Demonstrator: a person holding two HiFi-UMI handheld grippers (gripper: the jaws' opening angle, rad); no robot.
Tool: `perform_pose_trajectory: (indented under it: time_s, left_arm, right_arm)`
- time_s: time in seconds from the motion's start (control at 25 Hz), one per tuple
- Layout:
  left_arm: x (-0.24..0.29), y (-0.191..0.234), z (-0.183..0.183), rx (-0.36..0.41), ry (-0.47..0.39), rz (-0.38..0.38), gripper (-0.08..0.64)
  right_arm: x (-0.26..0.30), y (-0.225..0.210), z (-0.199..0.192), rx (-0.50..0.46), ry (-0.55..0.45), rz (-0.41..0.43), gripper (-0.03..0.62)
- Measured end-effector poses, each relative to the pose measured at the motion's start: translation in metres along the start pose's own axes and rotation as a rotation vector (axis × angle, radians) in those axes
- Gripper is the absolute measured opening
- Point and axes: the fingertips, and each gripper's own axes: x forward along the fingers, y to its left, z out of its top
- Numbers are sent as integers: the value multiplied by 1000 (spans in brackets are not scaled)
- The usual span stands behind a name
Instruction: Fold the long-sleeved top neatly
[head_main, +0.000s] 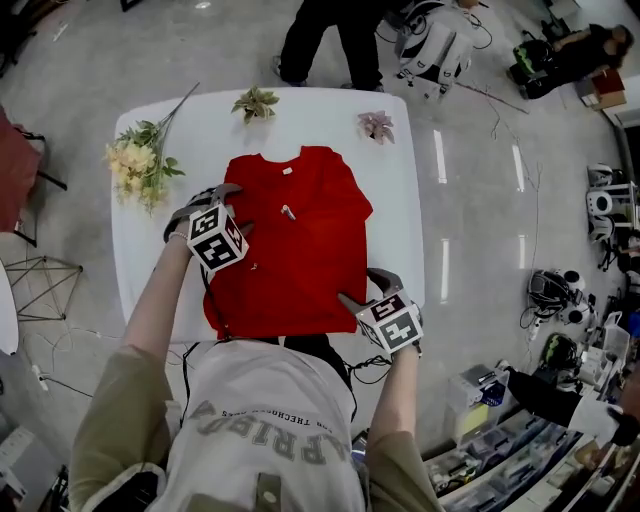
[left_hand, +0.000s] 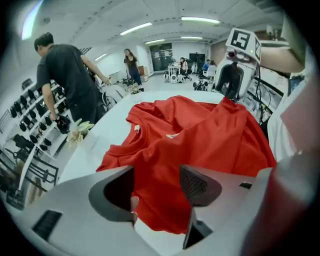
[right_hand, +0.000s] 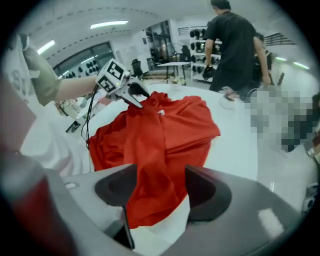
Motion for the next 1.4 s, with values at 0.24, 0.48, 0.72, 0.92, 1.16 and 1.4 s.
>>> perform_pose_trajectory:
  time_s: [0.24,0.48,0.72,0.92,1.16,1.4]
  left_arm:
    - [16,-5,-22,-117,47,-83,319]
    - [14,1,-28,-316,-33,-94,327]
    - [-52,8,-14,-466,-230,42,327]
    - [-105,-45,-71,-527,-199,85,327]
    - [-117,-159,-126,-618,-86,86,327]
    - [-94,-237,-121,-587,12,143,327]
  right_arm:
    - [42,1,-30,-113,195,82,302]
    - [54,-13,-38,-46,205,105,302]
    - [20,-19,-10,-65,15,79,304]
    - [-13,-23,-11,-49,-100,7,304]
    - [-10,9,-33,-175,-111,99,304]
    - [-13,61,-71,-408,-131,202,302]
